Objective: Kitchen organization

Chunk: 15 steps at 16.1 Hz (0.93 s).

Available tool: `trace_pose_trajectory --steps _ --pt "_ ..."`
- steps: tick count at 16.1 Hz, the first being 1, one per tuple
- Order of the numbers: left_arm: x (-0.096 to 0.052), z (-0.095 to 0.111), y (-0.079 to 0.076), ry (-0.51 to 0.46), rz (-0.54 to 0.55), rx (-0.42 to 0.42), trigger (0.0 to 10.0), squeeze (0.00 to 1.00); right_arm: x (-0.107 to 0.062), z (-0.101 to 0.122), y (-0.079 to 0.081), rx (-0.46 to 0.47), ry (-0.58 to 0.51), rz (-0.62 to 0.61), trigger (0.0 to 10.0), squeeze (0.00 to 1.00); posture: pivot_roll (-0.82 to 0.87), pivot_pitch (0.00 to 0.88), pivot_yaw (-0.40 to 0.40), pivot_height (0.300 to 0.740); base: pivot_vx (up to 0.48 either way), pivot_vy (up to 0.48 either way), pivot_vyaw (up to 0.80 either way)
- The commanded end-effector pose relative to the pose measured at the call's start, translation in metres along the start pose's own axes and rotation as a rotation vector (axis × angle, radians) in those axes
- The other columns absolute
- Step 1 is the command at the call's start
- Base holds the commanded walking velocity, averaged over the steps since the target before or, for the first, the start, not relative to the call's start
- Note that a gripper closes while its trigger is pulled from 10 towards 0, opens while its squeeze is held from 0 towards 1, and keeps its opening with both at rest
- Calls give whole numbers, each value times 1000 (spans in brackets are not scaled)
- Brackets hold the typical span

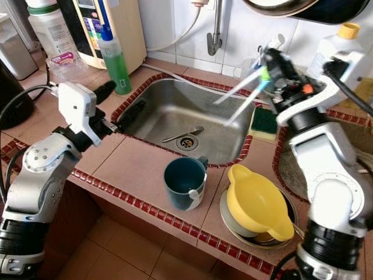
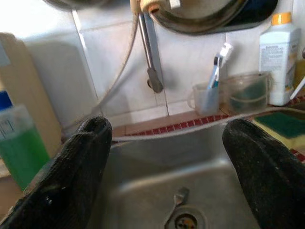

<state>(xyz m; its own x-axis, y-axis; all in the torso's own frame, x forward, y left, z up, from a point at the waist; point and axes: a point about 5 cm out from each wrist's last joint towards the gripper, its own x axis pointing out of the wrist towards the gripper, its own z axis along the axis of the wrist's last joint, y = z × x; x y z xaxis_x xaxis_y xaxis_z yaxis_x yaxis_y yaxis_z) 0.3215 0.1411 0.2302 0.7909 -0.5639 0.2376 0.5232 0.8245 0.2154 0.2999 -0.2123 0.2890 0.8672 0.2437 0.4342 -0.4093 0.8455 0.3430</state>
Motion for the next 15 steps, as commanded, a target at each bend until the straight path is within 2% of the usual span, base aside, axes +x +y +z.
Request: trace_pose_trajectory --steps 1,4,5,10,12,15 --pt "2 0 -1 19 -4 -25 10000 0 3 4 -6 -42 -6 -20 10000 0 -296 82 66 740 0 0 0" --pt "9 -6 -4 83 36 -27 10000 0 9 -3 -21 -96 42 -88 10000 0 -296 86 65 740 0 0 0" --pt "11 -7 -7 95 28 -50 10000 0 13 -8 -26 -111 66 -91 10000 0 -300 91 65 740 0 0 0" --pt "20 -2 -14 109 17 -95 10000 0 29 -23 -42 -134 143 -91 10000 0 -304 112 59 740 0 0 0" --pt "23 1 -21 121 -22 -122 10000 0 37 -30 -49 -135 175 -88 10000 0 -305 114 59 740 0 0 0" --pt "23 7 -35 101 -95 -115 10000 0 48 -37 -58 -125 215 -82 10000 0 -303 121 53 740 0 0 0"
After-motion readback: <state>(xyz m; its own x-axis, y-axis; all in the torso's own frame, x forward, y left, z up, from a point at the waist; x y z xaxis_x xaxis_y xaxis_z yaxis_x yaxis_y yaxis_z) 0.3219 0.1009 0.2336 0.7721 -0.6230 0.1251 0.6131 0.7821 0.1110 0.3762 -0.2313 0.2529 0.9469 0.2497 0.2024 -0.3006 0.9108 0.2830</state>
